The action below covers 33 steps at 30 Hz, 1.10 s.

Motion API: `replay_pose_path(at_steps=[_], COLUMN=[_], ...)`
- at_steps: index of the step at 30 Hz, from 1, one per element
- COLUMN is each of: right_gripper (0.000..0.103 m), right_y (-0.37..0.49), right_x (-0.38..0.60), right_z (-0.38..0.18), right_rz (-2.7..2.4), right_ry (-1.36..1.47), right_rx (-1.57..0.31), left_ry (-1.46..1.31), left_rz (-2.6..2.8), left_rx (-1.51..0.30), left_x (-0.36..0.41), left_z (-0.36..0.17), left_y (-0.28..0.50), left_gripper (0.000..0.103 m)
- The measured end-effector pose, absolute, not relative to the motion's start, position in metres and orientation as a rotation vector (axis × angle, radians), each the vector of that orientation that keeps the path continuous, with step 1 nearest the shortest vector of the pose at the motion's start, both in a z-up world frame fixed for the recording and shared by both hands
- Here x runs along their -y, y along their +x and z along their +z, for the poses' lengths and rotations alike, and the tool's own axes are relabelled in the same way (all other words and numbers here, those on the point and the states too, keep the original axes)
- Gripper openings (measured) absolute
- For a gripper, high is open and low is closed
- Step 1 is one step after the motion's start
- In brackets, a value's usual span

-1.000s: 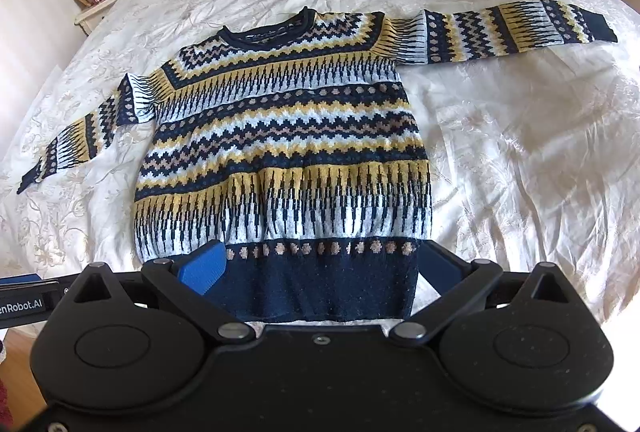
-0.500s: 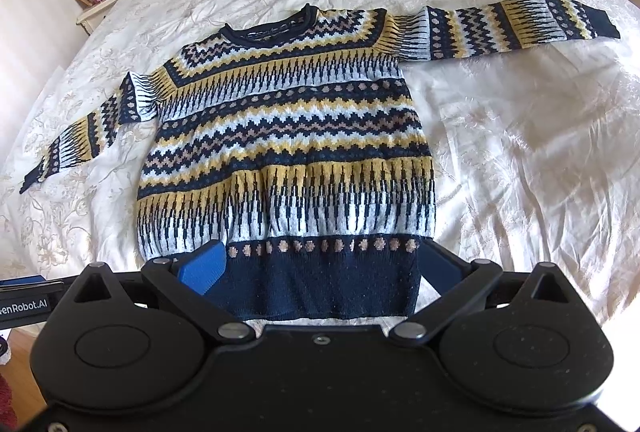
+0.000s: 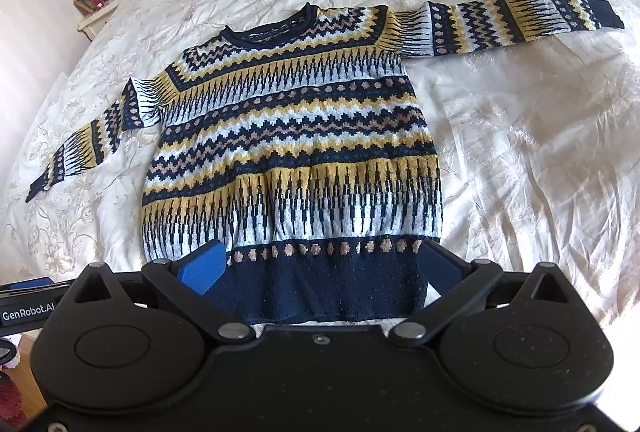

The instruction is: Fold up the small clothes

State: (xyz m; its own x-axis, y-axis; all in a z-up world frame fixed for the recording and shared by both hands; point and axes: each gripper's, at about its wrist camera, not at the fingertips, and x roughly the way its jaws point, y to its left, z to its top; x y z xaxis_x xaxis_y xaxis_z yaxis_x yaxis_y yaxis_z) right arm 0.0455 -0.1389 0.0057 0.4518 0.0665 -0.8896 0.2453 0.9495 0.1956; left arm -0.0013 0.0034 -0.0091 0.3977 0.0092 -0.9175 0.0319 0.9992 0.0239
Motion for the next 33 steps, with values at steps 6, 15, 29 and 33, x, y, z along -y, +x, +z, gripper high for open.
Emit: replay_pose_path(at_steps=[6, 15, 29, 33], right_gripper=[0.101, 0.101, 0.101, 0.101], right_y=[0.053, 0.091, 0.179, 0.199], right_x=[0.161, 0.239, 0.428, 0.482], right_z=[0.001, -0.005, -0.012, -0.012], right_rz=[-0.108, -0.068, -0.2, -0.26], right_ry=[0.346, 0.299, 0.31, 0.308], right_rx=[-1.079, -1.003, -0.962, -0.942], left_ry=[0.018, -0.059, -0.024, -0.035], left_rz=[-0.003, 0.03, 0.097, 0.108], left_rx=[-1.124, -1.055, -1.033, -1.07], left_x=[0.006, 0.047, 0.125, 0.134], left_z=[-0.004, -0.001, -0.006, -0.014], left_y=[0.012, 0.046, 0.098, 0.105], left_gripper=[0.079, 0.079, 0.079, 0.079])
